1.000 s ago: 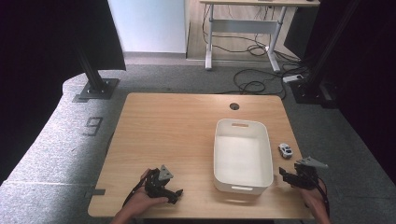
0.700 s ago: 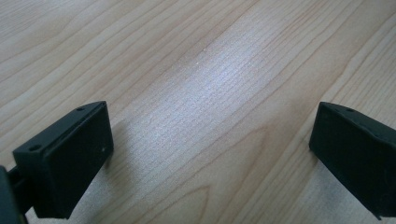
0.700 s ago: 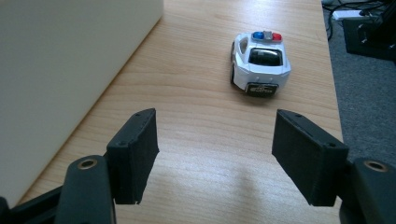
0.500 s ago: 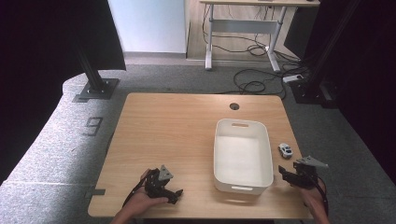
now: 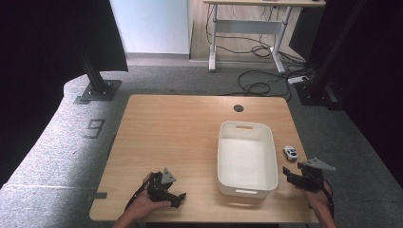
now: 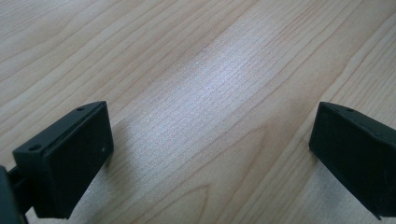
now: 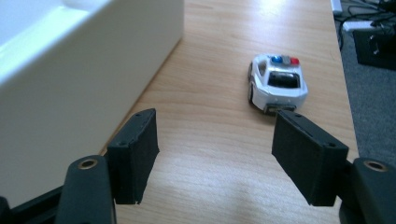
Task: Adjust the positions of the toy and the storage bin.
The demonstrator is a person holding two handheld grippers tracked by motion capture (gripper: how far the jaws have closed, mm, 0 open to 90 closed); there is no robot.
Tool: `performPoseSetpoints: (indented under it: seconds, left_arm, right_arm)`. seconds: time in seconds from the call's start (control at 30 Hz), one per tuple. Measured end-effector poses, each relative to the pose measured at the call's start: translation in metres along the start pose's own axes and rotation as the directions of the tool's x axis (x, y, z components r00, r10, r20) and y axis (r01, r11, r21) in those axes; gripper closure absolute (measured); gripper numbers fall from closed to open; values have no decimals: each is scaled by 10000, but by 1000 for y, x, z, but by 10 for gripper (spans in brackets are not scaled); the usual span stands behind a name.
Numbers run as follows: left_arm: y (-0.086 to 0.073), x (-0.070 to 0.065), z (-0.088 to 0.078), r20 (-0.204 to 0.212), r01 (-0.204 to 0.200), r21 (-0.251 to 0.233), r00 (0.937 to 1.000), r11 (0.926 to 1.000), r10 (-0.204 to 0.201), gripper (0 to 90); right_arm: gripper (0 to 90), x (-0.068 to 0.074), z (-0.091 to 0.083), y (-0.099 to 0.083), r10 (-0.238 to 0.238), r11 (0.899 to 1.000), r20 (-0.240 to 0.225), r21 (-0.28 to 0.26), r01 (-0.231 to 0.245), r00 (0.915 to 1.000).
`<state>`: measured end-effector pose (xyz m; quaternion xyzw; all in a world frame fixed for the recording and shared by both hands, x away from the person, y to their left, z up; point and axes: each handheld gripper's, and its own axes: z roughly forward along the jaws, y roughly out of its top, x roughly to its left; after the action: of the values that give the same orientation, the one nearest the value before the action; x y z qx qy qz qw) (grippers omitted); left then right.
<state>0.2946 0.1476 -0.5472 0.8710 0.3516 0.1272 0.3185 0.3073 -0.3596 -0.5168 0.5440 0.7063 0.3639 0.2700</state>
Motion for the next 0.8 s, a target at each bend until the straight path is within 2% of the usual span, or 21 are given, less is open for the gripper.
performPoseSetpoints:
  seconds: [0.33, 0.8]
  left_arm:
    - [0, 0, 0, 6, -6, 4, 10000, 10000, 6, 0]
    - [0, 0, 0, 27, -32, 0, 10000, 10000, 32, 0]
  right_arm:
    - [308, 7, -10, 14, 301, 9985, -202, -450, -310, 9993]
    - [309, 5, -19, 22, 605, 9941, -168, -896, -617, 9980]
